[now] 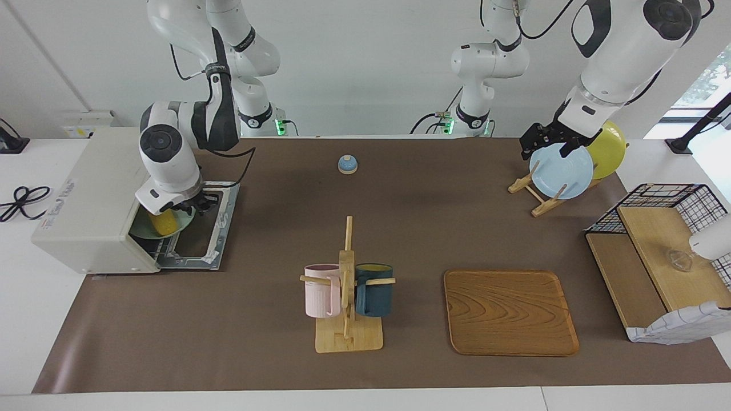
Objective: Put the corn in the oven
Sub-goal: 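Carry the plate with corn into the open oven with the right gripper, then release the plate inside the oven and draw the right gripper back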
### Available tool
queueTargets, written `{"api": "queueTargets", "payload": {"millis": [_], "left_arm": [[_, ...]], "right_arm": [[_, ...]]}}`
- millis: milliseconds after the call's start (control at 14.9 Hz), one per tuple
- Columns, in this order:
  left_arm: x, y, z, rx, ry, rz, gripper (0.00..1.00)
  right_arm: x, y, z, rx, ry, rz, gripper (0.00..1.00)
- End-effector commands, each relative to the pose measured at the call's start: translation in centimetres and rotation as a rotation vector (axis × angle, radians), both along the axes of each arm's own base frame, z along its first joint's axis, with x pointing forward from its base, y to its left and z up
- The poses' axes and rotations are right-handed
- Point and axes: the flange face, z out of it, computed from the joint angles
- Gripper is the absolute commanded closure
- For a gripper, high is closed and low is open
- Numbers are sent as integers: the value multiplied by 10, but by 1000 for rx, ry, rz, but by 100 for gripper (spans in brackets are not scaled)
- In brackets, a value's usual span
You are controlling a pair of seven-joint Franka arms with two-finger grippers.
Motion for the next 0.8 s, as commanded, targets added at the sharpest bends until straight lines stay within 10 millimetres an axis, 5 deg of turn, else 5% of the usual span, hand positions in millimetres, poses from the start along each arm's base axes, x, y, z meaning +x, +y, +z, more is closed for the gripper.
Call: {"api": "queueTargets", "payload": {"millis": [0,201,401,736], "left_arm": [[-5,-1,5,12,0,-4,0],[-5,-1,5,12,1,-2,0],[-4,4,5,12,1,7,0],[-3,10,5,12,1,16,0]], "right_arm": [[2,45,7,17,-36,-45,99],[0,87,-8,16,-91,-80,100],[-1,83,-53,28,-107,-88,100],[-11,76,-78,10,-61,-83,100]]}}
